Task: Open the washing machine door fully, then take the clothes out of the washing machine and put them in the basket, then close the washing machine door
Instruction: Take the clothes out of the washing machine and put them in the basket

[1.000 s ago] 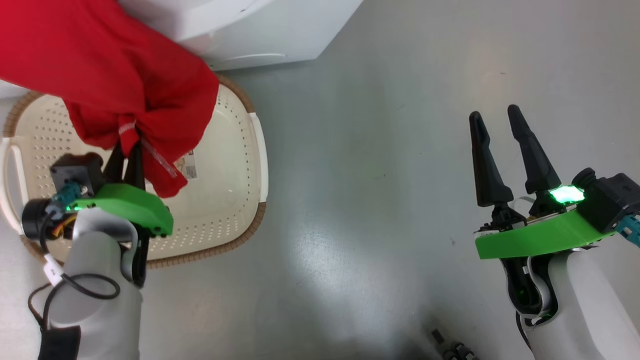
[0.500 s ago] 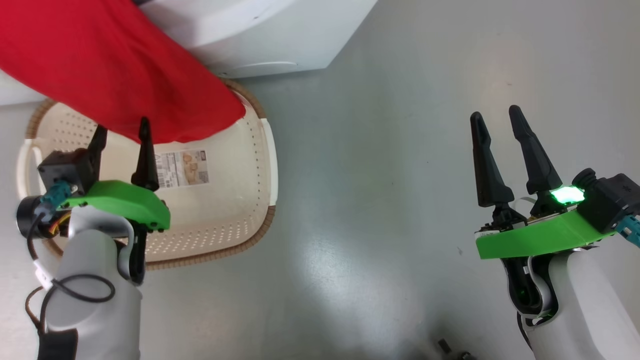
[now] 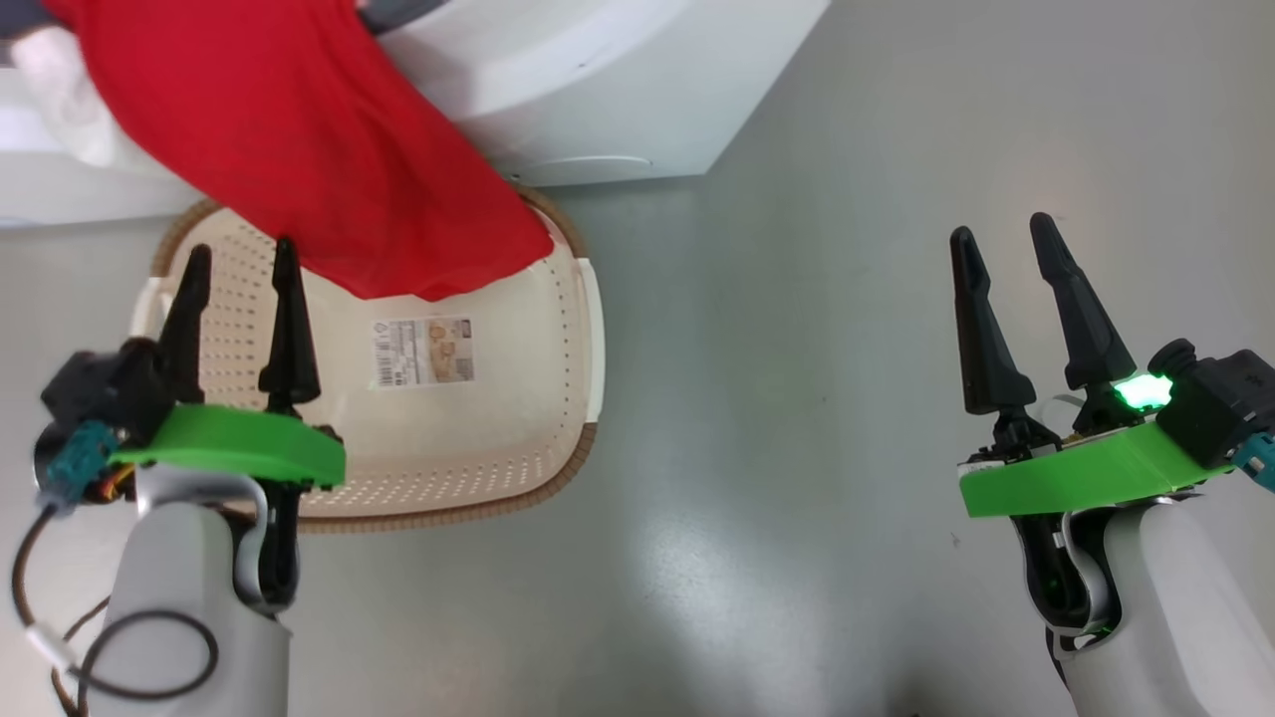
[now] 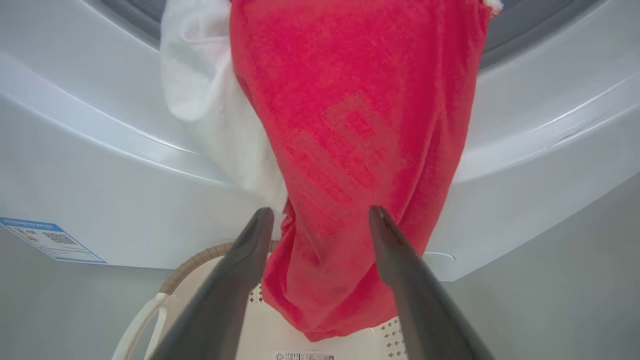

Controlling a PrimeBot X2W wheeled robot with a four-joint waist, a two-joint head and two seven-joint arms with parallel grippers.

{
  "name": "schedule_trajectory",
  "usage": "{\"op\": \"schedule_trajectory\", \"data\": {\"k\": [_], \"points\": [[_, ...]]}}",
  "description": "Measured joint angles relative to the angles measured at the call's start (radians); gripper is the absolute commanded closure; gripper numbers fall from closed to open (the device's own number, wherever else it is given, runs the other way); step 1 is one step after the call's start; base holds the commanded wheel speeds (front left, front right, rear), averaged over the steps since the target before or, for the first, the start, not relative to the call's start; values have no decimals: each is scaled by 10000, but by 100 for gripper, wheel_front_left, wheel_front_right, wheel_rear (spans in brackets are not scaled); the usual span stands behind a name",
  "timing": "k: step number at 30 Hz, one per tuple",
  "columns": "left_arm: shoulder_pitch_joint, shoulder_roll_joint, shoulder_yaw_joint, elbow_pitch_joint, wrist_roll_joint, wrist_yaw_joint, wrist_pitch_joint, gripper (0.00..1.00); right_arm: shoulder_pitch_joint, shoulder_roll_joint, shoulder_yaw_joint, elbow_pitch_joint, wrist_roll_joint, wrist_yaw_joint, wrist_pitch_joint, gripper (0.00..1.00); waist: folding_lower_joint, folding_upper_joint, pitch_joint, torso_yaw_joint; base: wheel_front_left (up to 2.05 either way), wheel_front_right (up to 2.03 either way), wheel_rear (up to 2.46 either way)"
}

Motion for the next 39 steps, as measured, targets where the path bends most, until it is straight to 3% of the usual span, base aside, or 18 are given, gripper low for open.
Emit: {"op": "schedule_trajectory", "data": {"k": [12,21,34,39], "points": [[1533,4,-320,-2203,-127,245,-2,0,390,-102,-6,56,-75,0,0,0,1,0,-419,303,0,0,0],[2790,19,-763,-3662,-190,825,-2,0,545,-132,-8,65,-75,0,0,0,0,0,-635,333,0,0,0],[2755,40,-1294,-4048,-107,993,-2,0,575,-161,-4,61,-75,0,0,0,0,0,-635,370,0,0,0],[1671,38,-1473,-4013,77,857,-2,0,563,-159,-4,42,-75,0,0,0,0,0,-485,397,0,0,0]]}}
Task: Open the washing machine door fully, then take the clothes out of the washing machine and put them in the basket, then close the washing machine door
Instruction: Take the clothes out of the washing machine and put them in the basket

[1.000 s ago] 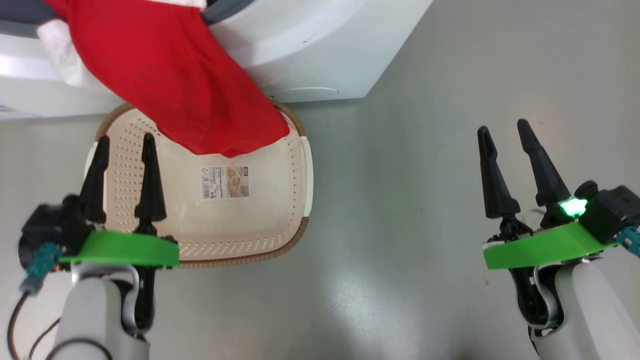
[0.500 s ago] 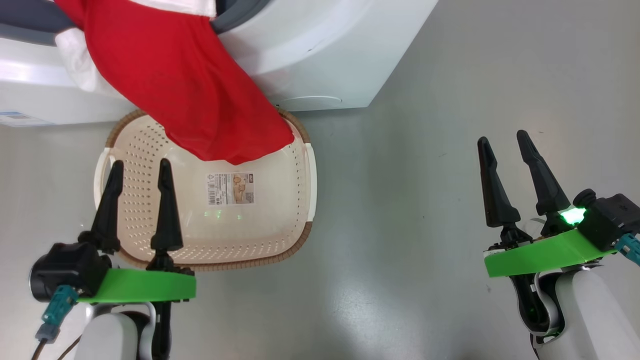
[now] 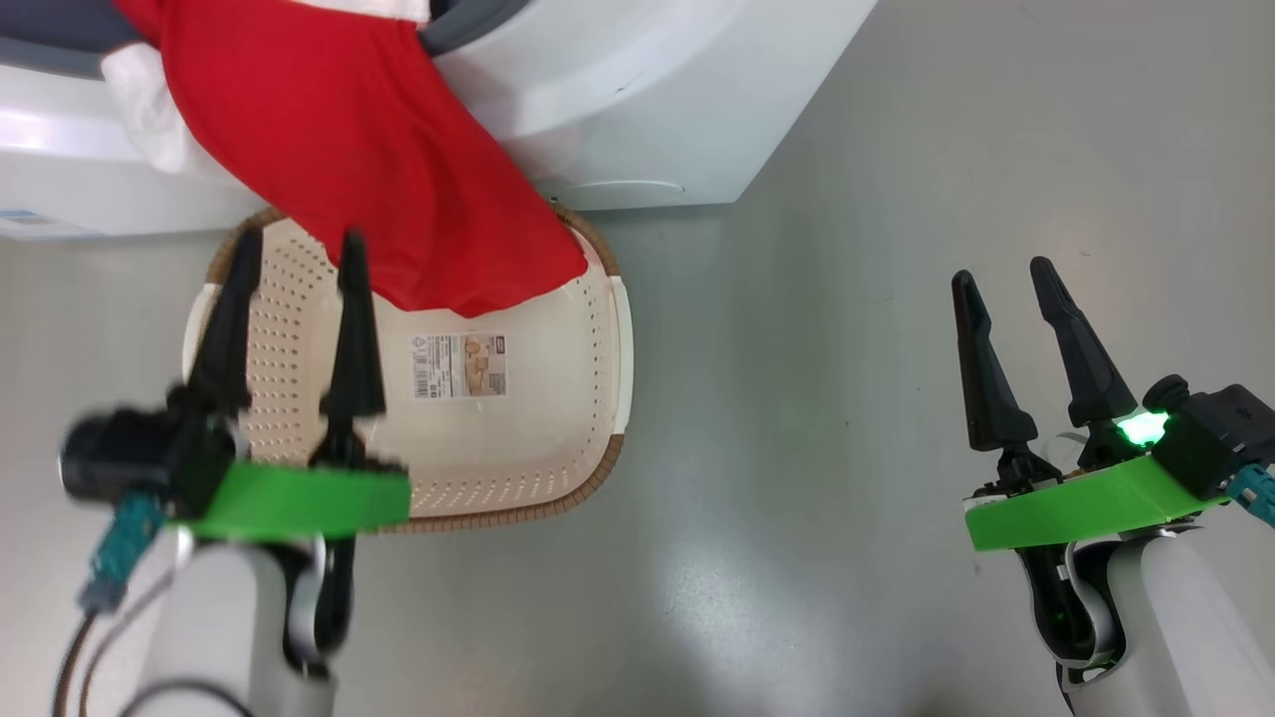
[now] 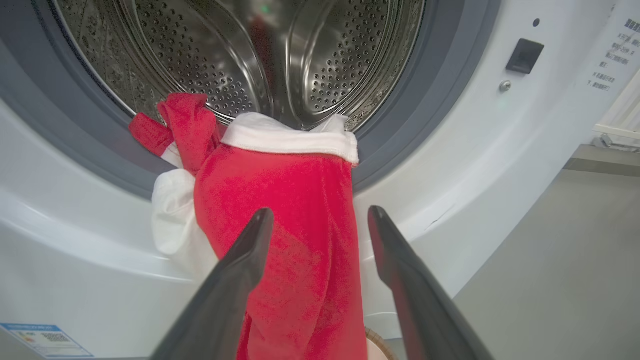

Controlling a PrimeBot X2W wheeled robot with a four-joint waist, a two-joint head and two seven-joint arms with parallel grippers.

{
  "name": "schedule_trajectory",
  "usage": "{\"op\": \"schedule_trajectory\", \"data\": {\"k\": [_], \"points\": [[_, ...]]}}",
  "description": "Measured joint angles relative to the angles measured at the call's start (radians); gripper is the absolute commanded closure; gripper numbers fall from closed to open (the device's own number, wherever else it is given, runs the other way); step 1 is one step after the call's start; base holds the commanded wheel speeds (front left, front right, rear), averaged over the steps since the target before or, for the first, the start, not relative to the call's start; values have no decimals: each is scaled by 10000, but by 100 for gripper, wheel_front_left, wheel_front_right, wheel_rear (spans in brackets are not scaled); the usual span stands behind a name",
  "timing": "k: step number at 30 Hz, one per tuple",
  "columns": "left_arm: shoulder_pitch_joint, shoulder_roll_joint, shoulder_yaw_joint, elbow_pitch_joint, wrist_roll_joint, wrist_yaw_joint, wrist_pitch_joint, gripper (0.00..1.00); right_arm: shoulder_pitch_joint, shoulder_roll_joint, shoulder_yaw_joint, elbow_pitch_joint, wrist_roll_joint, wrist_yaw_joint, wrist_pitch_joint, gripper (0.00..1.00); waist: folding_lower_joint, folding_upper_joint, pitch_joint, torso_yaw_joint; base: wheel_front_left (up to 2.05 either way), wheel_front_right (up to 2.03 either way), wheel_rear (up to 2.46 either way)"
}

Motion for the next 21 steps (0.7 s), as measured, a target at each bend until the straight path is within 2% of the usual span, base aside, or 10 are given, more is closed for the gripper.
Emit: {"op": "schedule_trajectory", "data": {"k": [5,21], "points": [[-1495,-10,-127,642,276,-155,-2,0,-31,2,2,-29,0,0,0,0,0,0,199,21,0,0,0],[-6215,-63,-715,5085,1143,-242,-2,0,-291,44,13,-81,-2,0,0,0,0,0,847,-125,0,0,0]]}}
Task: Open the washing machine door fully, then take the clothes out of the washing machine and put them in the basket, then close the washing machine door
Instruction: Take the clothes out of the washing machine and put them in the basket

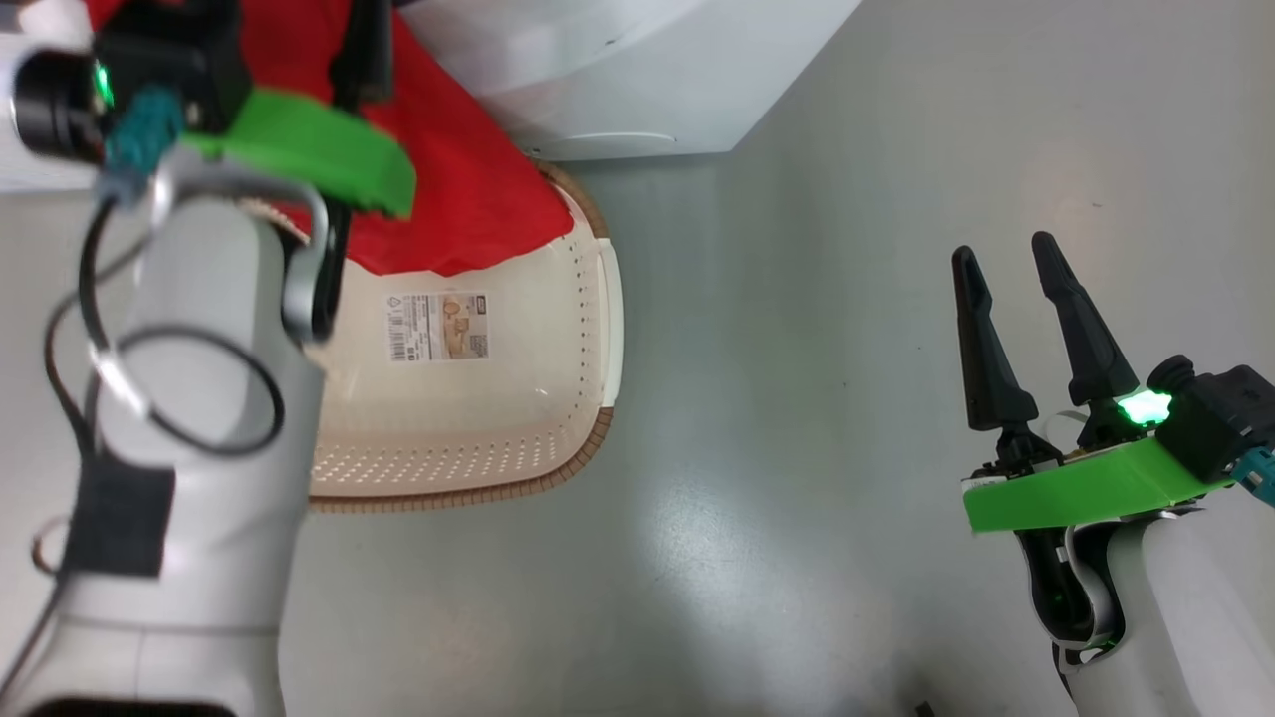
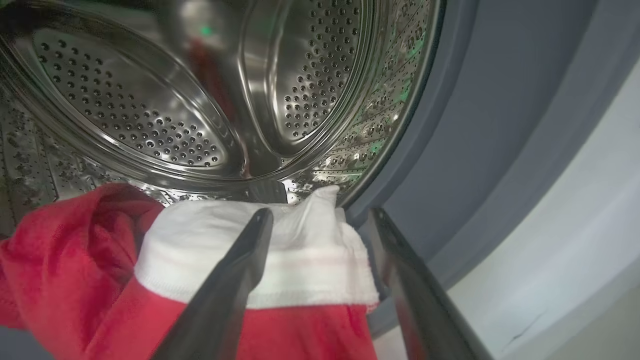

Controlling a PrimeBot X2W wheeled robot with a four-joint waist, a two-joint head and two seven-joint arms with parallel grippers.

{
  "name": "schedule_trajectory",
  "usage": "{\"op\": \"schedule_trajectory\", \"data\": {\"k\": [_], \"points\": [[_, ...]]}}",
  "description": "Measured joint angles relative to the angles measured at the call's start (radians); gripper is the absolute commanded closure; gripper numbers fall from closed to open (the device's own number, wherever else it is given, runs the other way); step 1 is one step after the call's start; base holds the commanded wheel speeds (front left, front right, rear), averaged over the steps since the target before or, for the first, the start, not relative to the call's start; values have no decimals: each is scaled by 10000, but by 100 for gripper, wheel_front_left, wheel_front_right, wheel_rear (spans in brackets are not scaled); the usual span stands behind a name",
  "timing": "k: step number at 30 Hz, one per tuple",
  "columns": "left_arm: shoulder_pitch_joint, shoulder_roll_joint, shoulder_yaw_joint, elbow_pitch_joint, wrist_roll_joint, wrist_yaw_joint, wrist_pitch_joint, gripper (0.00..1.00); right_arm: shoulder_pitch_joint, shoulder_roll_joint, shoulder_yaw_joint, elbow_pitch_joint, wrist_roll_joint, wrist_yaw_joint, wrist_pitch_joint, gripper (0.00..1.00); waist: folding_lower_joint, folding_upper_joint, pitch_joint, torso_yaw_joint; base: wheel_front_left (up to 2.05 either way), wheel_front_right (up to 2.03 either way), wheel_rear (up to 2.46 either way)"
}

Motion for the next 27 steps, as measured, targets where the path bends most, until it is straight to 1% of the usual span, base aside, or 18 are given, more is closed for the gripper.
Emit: {"op": "schedule_trajectory", "data": {"k": [4,9,14,17,18,19,20,21,22,23,25,27], "points": [[-876,12,-94,1264,151,36,0,0,-204,8,2,-2,0,0,0,0,0,0,95,-65,0,0,0],[-1674,27,-265,2683,360,291,0,0,-241,23,4,-6,4,0,0,0,0,0,142,-147,0,0,0],[-2229,36,-337,3705,364,353,0,0,-240,35,-8,-6,8,0,0,0,0,0,129,-144,0,0,0],[-2372,40,-339,4090,360,368,0,0,-240,38,-19,-6,8,0,0,0,0,0,100,-121,0,0,0],[-2393,36,-339,4205,357,366,-2,2,-240,38,-19,-6,8,0,0,0,0,0,87,-108,0,0,0],[-2422,36,-343,4314,355,364,0,51,-240,40,-19,-6,8,0,0,0,0,0,73,-94,0,0,0],[-2457,38,-349,4410,353,364,0,57,-239,40,-19,-6,8,0,0,0,0,0,60,-80,0,0,0],[-2492,38,-355,4483,326,364,0,67,-239,40,-19,-6,8,0,0,0,0,0,46,-64,0,0,0],[-2522,36,-362,4548,288,364,0,82,-239,42,-19,-6,8,0,0,0,0,0,31,-48,0,0,0],[-2535,36,-366,4598,284,364,0,93,-239,42,-19,-6,8,0,0,0,0,0,16,-34,0,0,0],[-2537,36,-378,4627,265,364,0,94,-238,40,-17,-6,8,0,0,0,0,0,-17,-5,0,0,0],[-2537,35,-389,4608,194,362,2,99,-233,38,-17,-6,8,0,0,0,0,0,-47,23,0,0,0]]}}
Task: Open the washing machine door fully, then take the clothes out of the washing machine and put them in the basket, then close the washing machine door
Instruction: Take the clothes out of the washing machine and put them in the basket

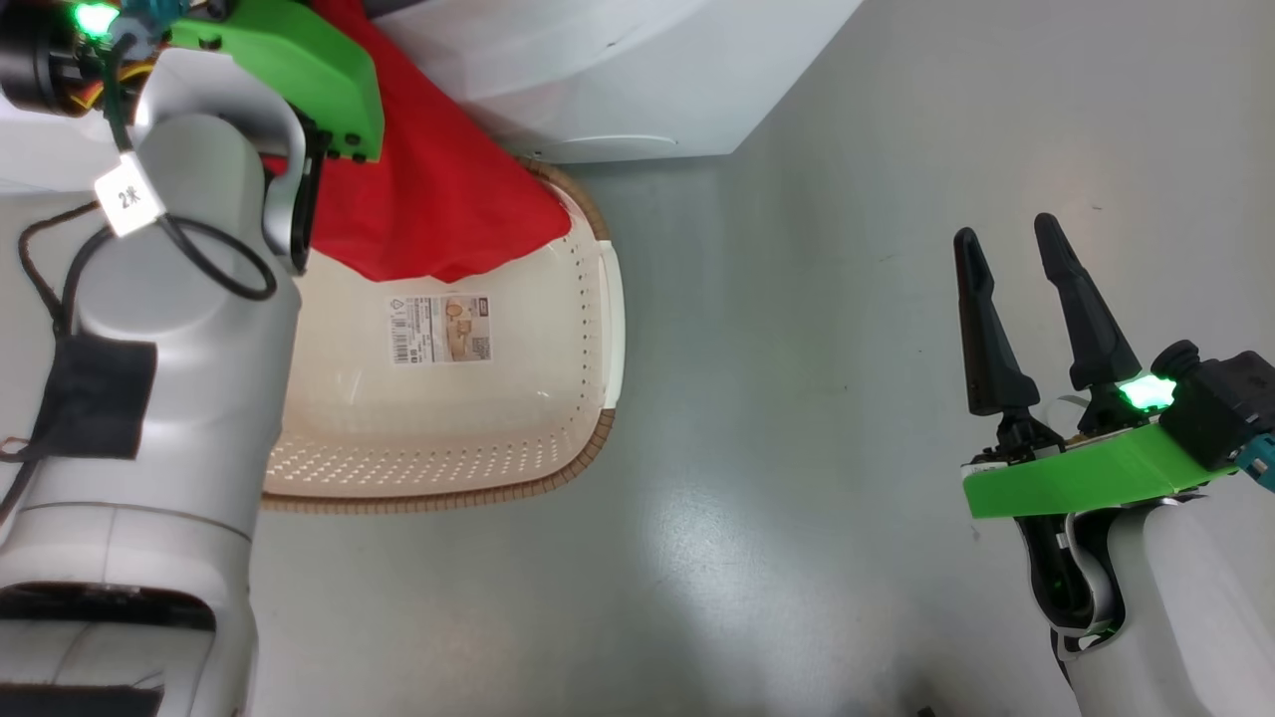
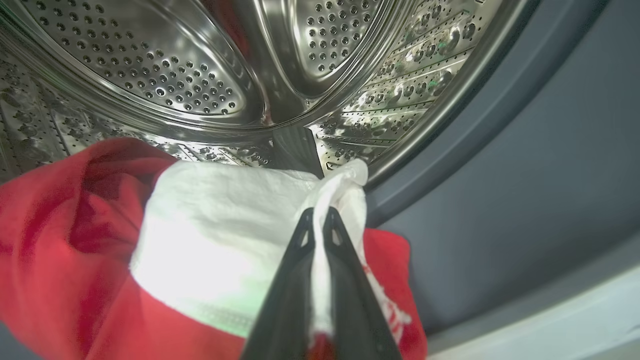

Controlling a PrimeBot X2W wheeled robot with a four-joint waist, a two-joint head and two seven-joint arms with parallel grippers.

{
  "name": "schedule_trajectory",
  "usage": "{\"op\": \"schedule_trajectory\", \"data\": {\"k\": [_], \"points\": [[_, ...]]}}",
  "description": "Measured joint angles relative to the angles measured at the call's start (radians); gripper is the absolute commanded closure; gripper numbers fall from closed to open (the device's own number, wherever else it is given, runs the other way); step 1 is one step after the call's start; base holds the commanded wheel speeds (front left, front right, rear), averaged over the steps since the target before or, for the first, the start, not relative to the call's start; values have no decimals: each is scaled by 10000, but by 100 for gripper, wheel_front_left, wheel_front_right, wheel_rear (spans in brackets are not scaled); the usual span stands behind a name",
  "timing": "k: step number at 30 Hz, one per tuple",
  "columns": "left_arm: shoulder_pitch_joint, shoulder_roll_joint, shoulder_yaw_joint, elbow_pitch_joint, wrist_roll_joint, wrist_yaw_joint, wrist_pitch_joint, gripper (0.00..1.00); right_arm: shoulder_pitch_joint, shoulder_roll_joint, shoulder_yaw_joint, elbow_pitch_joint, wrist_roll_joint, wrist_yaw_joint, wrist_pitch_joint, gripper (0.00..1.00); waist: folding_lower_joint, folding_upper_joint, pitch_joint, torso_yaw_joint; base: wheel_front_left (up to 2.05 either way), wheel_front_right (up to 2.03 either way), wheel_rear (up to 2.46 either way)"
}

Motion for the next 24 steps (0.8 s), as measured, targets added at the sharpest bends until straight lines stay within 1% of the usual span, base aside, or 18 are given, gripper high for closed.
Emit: {"op": "schedule_trajectory", "data": {"k": [3,6,9,11,13,14,15,17,20,24], "points": [[46,-4,17,-385,-125,-6,2,100,17,-4,0,-4,0,0,0,0,1,0,-50,49,0,0,0],[351,-10,165,-1241,-328,-15,2,100,34,-6,2,-8,0,0,0,0,0,0,-108,76,0,0,0],[1239,-10,422,-2495,-629,-98,2,100,98,-8,0,-12,0,0,0,0,0,0,-164,96,0,0,0],[2014,-23,658,-3430,-878,-267,0,100,111,-8,0,-10,0,0,0,0,1,0,-194,118,0,0,0],[2777,-19,874,-4197,-1005,-278,2,100,113,-10,0,-10,0,0,0,0,0,0,-215,147,0,0,0],[3142,-19,963,-4560,-1064,-355,0,100,115,-10,-2,-12,0,0,0,0,0,0,-222,167,0,0,0],[3142,-19,963,-4560,-1064,-355,0,100,115,-10,-2,-12,0,0,0,0,0,0,-222,167,0,0,0],[3799,-29,1099,-5254,-1243,-366,0,100,117,-17,-2,-12,-2,0,0,0,0,0,-227,211,0,0,0],[4651,-29,1175,-5923,-1407,-483,0,100,119,-33,0,-12,-2,0,0,0,1,0,-229,274,0,0,0],[5657,-31,1043,-6084,-1601,-539,0,100,119,-50,2,-13,-2,0,0,0,1,0,-204,336,0,0,0]]}}
